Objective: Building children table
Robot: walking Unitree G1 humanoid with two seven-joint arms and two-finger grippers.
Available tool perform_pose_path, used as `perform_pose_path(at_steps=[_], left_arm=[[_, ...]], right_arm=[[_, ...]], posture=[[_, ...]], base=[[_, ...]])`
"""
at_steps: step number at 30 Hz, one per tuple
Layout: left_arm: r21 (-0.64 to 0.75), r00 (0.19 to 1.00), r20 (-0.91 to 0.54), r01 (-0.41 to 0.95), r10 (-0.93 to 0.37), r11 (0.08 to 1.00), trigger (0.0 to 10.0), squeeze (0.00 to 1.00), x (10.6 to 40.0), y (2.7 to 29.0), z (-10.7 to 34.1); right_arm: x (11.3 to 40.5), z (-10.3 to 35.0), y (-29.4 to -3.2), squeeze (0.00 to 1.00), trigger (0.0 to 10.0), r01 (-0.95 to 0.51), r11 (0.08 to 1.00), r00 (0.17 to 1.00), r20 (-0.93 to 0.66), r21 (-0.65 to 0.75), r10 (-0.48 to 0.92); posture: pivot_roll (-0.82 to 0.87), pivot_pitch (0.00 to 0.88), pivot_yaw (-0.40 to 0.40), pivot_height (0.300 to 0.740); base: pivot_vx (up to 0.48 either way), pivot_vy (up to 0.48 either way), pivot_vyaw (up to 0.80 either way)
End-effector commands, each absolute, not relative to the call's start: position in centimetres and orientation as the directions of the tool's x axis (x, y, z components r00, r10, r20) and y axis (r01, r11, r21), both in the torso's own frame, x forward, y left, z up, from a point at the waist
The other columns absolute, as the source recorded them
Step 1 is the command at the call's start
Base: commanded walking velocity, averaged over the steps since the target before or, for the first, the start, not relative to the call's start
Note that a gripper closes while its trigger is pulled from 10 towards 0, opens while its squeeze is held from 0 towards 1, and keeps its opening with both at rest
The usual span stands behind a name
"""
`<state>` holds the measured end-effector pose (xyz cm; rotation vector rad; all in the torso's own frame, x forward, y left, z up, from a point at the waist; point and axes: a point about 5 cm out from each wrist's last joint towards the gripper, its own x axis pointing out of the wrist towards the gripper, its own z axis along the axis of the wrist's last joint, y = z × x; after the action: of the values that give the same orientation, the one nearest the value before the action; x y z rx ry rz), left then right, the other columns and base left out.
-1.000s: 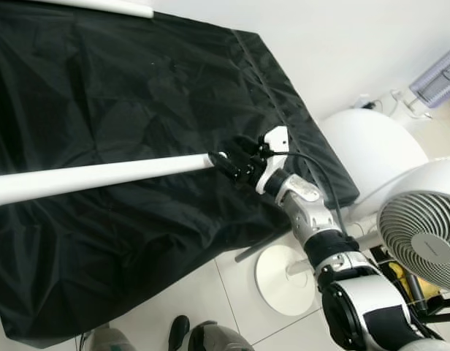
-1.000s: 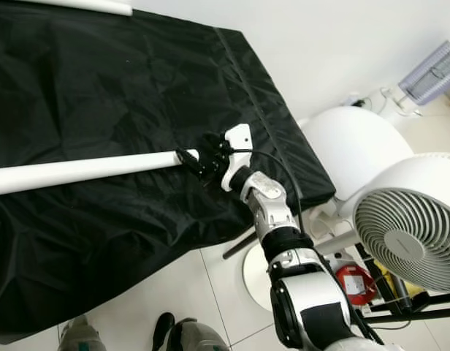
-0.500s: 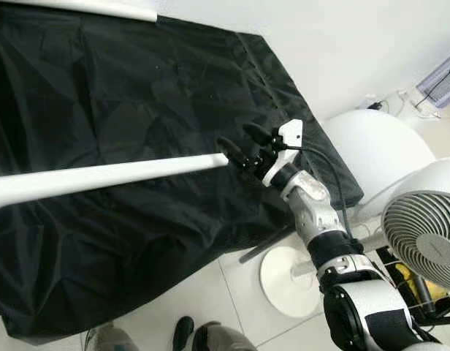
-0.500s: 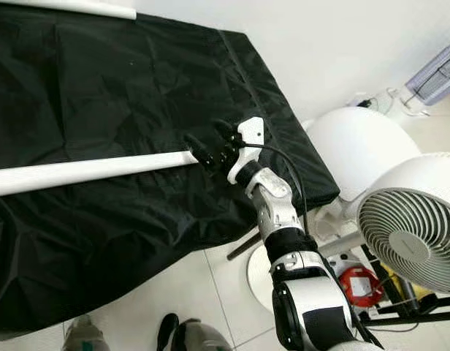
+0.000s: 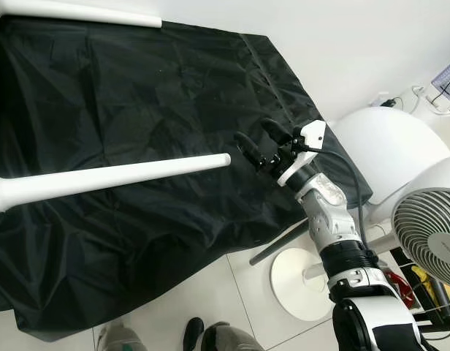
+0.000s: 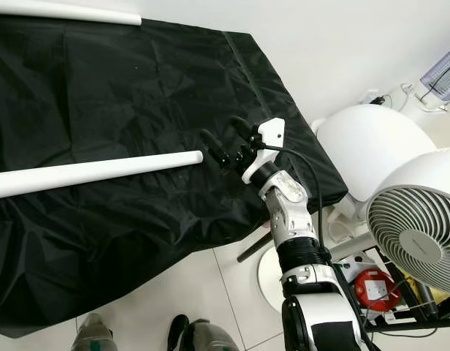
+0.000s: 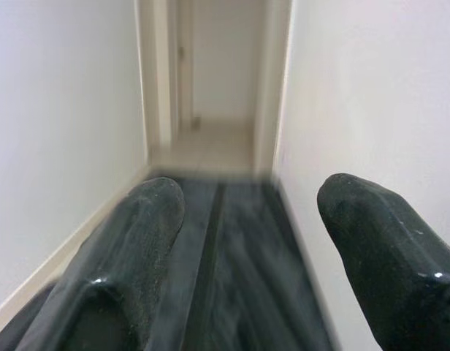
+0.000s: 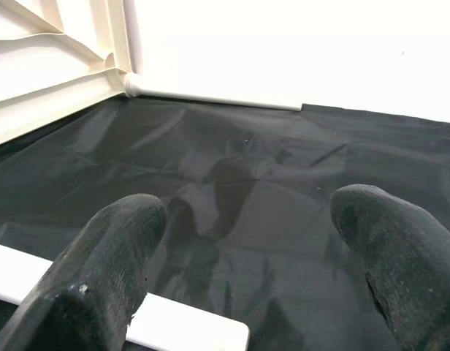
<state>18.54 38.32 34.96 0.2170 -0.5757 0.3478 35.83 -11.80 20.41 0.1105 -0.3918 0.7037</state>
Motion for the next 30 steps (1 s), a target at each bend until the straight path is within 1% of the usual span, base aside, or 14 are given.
perform_pose_path(at_steps=[1, 2, 3, 6, 10, 13, 14, 16, 20, 22, 24, 26, 29, 30], left_arm=[[-0.010, 0.629, 0.694, -0.478, 0.351, 0.878, 10.0, 0.00, 17.5, 38.0, 37.9], [-0.023, 0.584, 0.745, -0.459, 0.321, 0.888, 10.0, 0.00, 17.9, 37.2, 39.6], [-0.023, 0.584, 0.745, -0.459, 0.321, 0.888, 10.0, 0.00, 17.9, 37.2, 39.6], [-0.038, 0.507, 0.825, -0.390, 0.249, 0.920, 10.0, 0.00, 18.5, 35.2, 42.5], [-0.032, 0.469, 0.859, -0.351, 0.205, 0.936, 10.0, 0.00, 18.6, 34.1, 43.8], [-0.027, 0.270, 0.960, -0.195, 0.080, 0.980, 10.0, 0.00, 17.5, 30.7, 47.4], [-0.027, 0.270, 0.960, -0.195, 0.080, 0.980, 10.0, 0.00, 17.5, 30.7, 47.4], [0.011, 0.195, 0.981, -0.098, 0.008, 0.995, 10.0, 0.00, 16.9, 28.8, 48.5], [0.048, 0.154, 0.987, -0.042, -0.041, 0.998, 10.0, 0.00, 16.6, 27.6, 49.1], [0.052, 0.088, 0.995, 0.027, -0.054, 0.998, 10.0, 0.00, 15.9, 26.9, 49.9], [0.058, 0.063, 0.996, 0.061, -0.062, 0.996, 10.0, 0.00, 15.6, 26.6, 50.2], [0.058, 0.063, 0.996, 0.061, -0.062, 0.996, 10.0, 0.00, 15.6, 26.6, 50.2], [0.116, 0.073, 0.988, 0.251, -0.139, 0.961, 10.0, 0.00, 16.7, 25.1, 50.3], [0.116, 0.073, 0.988, 0.251, -0.139, 0.961, 10.0, 0.00, 16.7, 25.1, 50.3]], right_arm=[[35.9, 20.5, -12.2, 0.00, 10.0, -0.642, 0.767, 0.704, 0.381, -0.021, 0.599], [35.9, 20.7, -12.1, 0.00, 10.0, -0.646, 0.763, 0.700, 0.384, -0.021, 0.603], [35.9, 20.7, -12.1, 0.00, 10.0, -0.646, 0.763, 0.700, 0.384, -0.021, 0.603], [36.0, 21.1, -11.8, 0.00, 10.0, -0.652, 0.758, 0.693, 0.389, -0.023, 0.607], [36.0, 21.2, -11.7, 0.00, 10.0, -0.651, 0.758, 0.692, 0.392, -0.026, 0.607], [35.9, 21.5, -12.2, 0.00, 10.0, -0.631, 0.776, 0.704, 0.405, -0.022, 0.584], [35.9, 21.5, -12.2, 0.00, 10.0, -0.631, 0.776, 0.704, 0.405, -0.022, 0.584], [35.8, 21.4, -12.6, 0.00, 10.0, -0.616, 0.787, 0.714, 0.407, -0.021, 0.570], [35.8, 21.3, -12.8, 0.00, 10.0, -0.611, 0.791, 0.720, 0.404, -0.018, 0.565], [36.0, 21.3, -12.9, 0.00, 10.0, -0.605, 0.796, 0.725, 0.402, -0.014, 0.559], [36.0, 21.3, -12.9, 0.00, 10.0, -0.604, 0.797, 0.727, 0.402, -0.013, 0.557], [36.0, 21.3, -12.9, 0.00, 10.0, -0.604, 0.797, 0.727, 0.402, -0.013, 0.557], [36.2, 21.1, -12.8, 0.00, 10.0, -0.601, 0.799, 0.733, 0.394, -0.006, 0.554], [36.2, 21.1, -12.8, 0.00, 10.0, -0.601, 0.799, 0.733, 0.394, -0.006, 0.554]], posture=[[0.30, 0.175, -0.223, 0.740], [0.30, 0.174, -0.224, 0.740], [0.30, 0.174, -0.224, 0.740], [0.30, 0.170, -0.219, 0.740], [0.30, 0.166, -0.217, 0.740], [0.28, 0.151, -0.201, 0.740], [0.28, 0.151, -0.201, 0.740], [0.27, 0.142, -0.202, 0.740], [0.27, 0.139, -0.201, 0.740], [0.27, 0.128, -0.197, 0.740], [0.27, 0.127, -0.194, 0.740], [0.27, 0.127, -0.194, 0.740], [0.27, 0.123, -0.195, 0.740], [0.27, 0.123, -0.195, 0.740]], base=[[0.000, 0.000, 0.00], [0.000, 0.000, 0.00], [0.000, 0.000, 0.00], [0.000, 0.000, 0.00], [0.000, 0.000, 0.00], [0.000, 0.000, 0.00], [0.000, 0.000, 0.00], [0.000, 0.000, 0.00], [0.000, 0.000, 0.00], [0.000, 0.000, 0.00], [0.000, 0.000, 0.00], [0.000, 0.000, 0.00], [0.000, 0.000, 0.00], [0.000, 0.000, 0.00]])
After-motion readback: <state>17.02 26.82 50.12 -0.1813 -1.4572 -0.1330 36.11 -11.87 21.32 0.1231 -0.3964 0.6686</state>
